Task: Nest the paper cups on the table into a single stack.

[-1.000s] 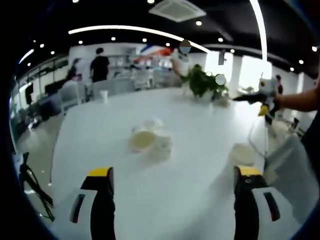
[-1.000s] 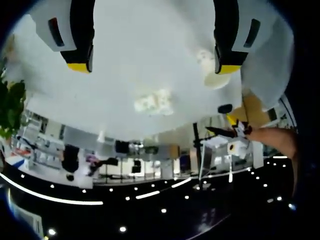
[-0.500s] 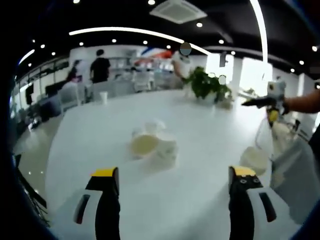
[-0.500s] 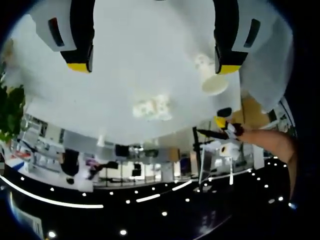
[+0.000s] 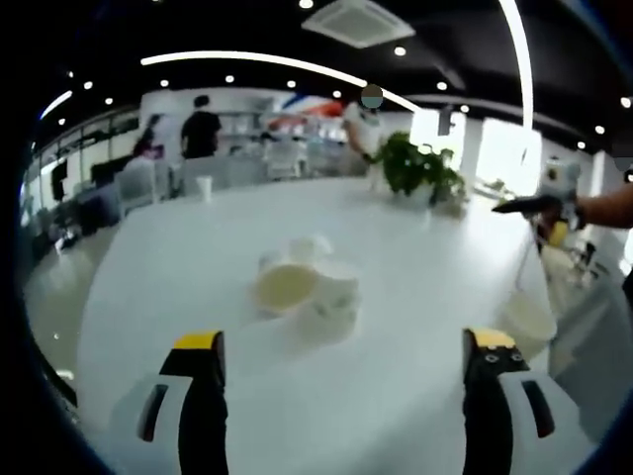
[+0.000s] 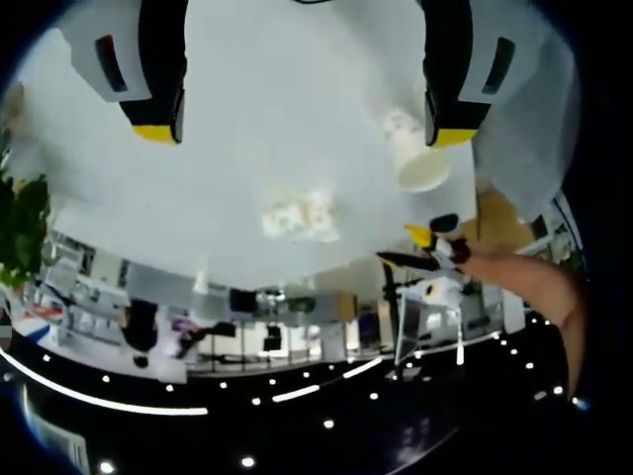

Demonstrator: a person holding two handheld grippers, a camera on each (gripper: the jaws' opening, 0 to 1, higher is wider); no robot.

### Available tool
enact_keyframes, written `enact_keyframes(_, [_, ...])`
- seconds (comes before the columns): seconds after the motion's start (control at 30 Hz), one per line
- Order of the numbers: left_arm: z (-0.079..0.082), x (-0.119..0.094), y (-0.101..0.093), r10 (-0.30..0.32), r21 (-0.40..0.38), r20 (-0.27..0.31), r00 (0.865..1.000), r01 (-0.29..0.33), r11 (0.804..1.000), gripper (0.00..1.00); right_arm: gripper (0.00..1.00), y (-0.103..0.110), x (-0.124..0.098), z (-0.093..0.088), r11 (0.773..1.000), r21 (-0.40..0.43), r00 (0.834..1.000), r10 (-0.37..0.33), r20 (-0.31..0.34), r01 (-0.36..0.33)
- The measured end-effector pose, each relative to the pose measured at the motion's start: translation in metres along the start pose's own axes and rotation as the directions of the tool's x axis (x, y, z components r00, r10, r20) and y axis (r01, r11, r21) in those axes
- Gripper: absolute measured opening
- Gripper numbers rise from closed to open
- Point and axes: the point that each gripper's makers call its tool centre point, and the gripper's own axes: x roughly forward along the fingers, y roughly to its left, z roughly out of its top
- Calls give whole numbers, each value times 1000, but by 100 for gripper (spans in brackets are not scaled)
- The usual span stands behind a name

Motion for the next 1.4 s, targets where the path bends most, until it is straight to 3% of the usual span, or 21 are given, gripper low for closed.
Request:
enact_keyframes(0.1, [0, 11, -1, -11, 20, 26, 1000, 11, 1000, 96, 100, 1, -1, -3, 1000, 2, 1000, 2, -5, -2])
enact_keyframes(0.4, [-8, 42, -6, -33, 34, 28, 999, 32, 999, 86, 100, 0, -7, -4, 1000, 14, 1000, -11, -1, 11])
enact_keyframes(0.7, [-17, 63, -1, -35, 30, 3, 999, 35, 999, 82, 100, -2, -11, -8, 999, 30, 1000, -23, -10, 23])
enact_keyframes(0.87, [-11, 72, 6, -6, -6, 17, 1000, 6, 1000, 80, 99, -1, -11, -11, 999, 37, 1000, -23, -17, 23])
enact_keyframes(0.9, [-8, 74, 8, 8, 22, 31, 999, -9, 1000, 80, 99, -1, -10, -12, 999, 37, 1000, -23, -20, 23])
enact_keyframes(1.13, [2, 92, -4, -7, 23, 15, 1000, 7, 1000, 69, 99, -2, -8, -8, 998, 47, 1000, -28, -13, 29])
enact_keyframes(1.27, [-1, 103, 4, 5, -9, 17, 1000, -5, 1000, 62, 99, -2, -8, -11, 998, 49, 999, -29, -19, 29])
enact_keyframes(1.4, [-3, 109, 5, 9, -24, 19, 1000, -9, 1000, 61, 98, 1, -6, -13, 998, 50, 999, -23, -29, 25])
